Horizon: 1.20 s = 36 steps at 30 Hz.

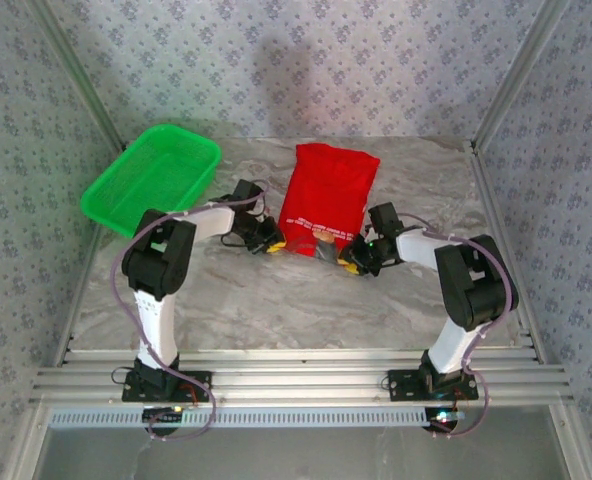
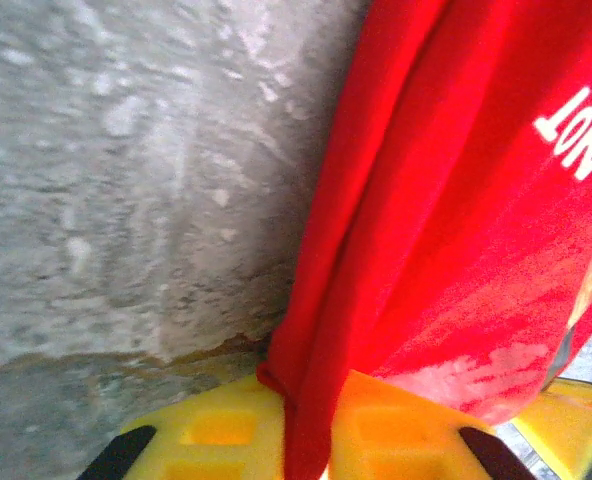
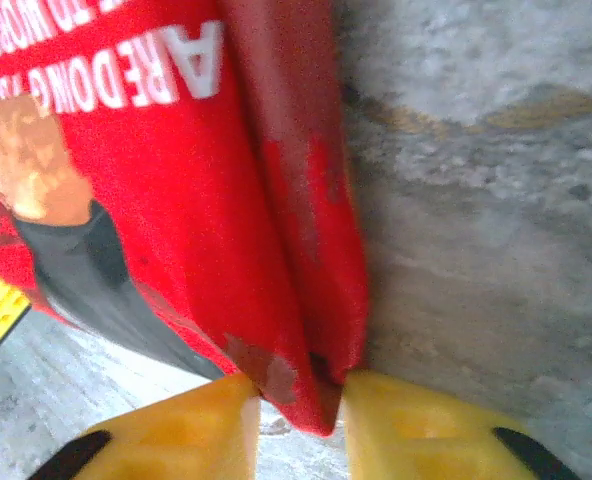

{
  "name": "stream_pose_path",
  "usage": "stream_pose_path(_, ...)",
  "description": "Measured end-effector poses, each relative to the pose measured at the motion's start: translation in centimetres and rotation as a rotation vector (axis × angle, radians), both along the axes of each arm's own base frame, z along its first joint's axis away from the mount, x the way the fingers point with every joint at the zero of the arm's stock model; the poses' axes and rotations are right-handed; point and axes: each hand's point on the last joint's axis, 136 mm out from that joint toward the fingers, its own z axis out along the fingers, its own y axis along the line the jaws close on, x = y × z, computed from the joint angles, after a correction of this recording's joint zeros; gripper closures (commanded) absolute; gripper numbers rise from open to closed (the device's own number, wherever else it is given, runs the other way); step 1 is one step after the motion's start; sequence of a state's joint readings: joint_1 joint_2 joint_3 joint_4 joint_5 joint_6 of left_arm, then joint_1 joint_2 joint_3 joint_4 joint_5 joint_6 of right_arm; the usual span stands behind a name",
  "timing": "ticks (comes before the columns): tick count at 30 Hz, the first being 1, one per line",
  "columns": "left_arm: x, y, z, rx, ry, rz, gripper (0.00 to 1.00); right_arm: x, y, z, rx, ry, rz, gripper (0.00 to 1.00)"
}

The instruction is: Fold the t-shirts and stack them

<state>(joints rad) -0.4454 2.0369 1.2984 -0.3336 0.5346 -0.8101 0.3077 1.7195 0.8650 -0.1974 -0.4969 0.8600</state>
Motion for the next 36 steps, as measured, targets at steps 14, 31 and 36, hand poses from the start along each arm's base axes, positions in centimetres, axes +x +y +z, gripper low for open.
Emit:
stream_pose_path(14,-8.8,1.2,2.7,0.035,-0.042,-0.118,0.99,-4.9,-0.6,5.4,0.003,-0.070,-0.003,1.00)
stream_pose_path(31,-20.9,3.9,8.2,0.012,-0.023,-0.096,0.98,-18.5,1.2,6.7,0.001,0.076,0.022,1.00)
stream_pose_path(36,-19.6,3.9,9.6,0.001,-0.009,-0.055,0.98,-16.7,1.7,9.2,-0.008,0.068,0.006,1.00)
